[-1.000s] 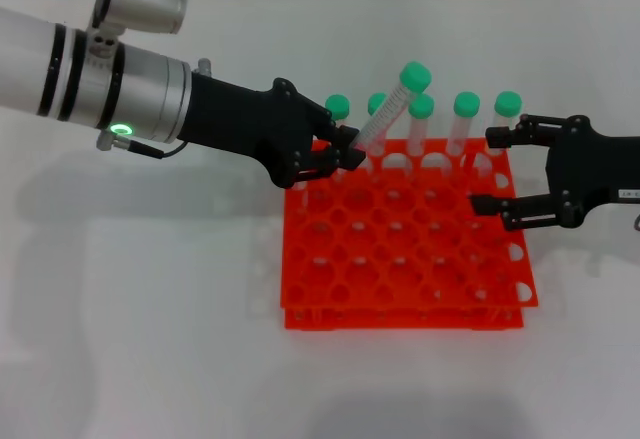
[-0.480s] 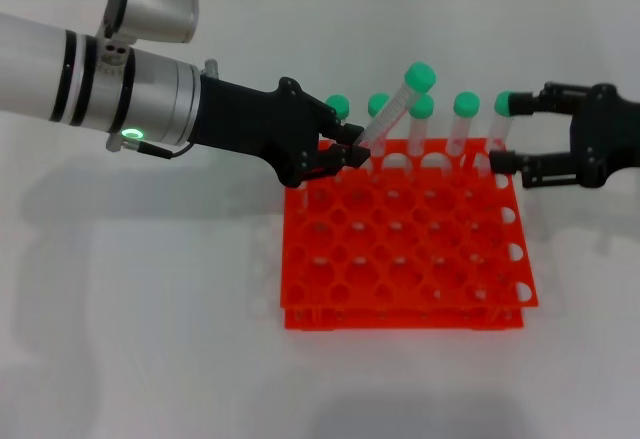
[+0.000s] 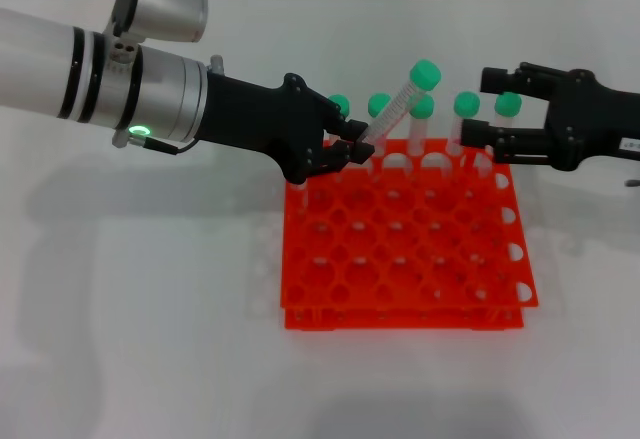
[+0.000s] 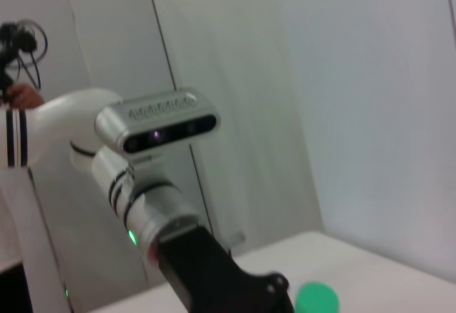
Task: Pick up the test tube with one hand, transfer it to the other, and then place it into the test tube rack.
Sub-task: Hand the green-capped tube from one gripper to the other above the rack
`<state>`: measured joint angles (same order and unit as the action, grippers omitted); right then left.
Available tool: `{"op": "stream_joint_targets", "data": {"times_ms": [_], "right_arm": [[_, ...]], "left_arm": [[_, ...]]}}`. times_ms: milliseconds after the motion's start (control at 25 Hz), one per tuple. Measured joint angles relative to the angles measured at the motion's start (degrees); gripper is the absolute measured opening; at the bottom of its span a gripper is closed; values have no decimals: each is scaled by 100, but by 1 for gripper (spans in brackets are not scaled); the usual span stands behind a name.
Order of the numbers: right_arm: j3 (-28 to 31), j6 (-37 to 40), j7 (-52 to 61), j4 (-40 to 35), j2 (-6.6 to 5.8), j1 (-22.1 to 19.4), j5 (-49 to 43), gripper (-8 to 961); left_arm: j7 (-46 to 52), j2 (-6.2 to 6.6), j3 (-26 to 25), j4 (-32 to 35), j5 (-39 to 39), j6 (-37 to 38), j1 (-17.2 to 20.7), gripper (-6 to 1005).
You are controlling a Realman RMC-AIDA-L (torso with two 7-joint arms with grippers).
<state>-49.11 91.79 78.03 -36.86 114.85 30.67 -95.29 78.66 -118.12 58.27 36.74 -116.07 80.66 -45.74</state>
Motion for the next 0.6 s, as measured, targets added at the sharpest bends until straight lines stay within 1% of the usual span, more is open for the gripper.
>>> {"op": "stream_joint_targets", "data": {"times_ms": [120, 320, 600], "right_arm": [[-28, -37, -293, 377, 44, 54, 270, 856], [-27, -63, -915, 1048, 48, 153, 740, 856], [-26, -272, -1191, 1285, 88, 160, 889, 855]], "left_arm": [[-34, -3, 0, 0, 6, -41, -2, 233], [-50, -12, 1, 0, 12, -69, -5, 235], [-105, -27, 0, 16, 18, -69, -3, 239]]}}
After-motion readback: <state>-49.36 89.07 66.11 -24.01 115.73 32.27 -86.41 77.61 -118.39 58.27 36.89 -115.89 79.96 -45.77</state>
